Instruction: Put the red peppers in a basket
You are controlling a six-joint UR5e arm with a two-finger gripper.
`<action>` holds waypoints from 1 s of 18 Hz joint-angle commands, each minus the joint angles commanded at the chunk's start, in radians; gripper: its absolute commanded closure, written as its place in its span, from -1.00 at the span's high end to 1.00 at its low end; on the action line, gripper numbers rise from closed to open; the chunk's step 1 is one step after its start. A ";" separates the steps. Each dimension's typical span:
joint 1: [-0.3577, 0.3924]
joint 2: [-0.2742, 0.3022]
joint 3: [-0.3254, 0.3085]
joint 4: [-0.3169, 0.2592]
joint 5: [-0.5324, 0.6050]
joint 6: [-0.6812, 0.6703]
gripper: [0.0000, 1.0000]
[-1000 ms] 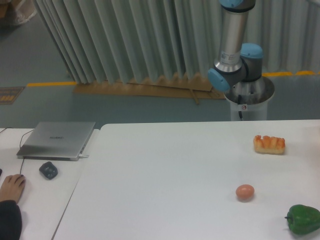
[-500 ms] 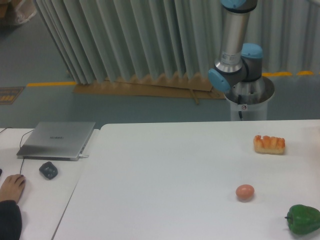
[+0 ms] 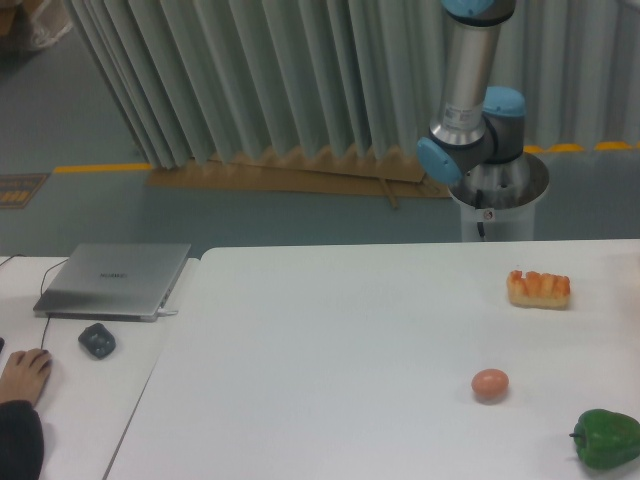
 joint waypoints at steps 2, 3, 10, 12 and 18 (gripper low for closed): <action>-0.035 0.003 -0.002 0.000 -0.058 -0.095 1.00; -0.047 0.003 -0.002 0.002 -0.075 -0.109 1.00; -0.186 0.005 -0.005 0.049 -0.086 -0.427 1.00; -0.213 0.006 -0.003 0.054 -0.082 -0.447 1.00; -0.288 0.000 -0.011 0.055 -0.085 -0.585 1.00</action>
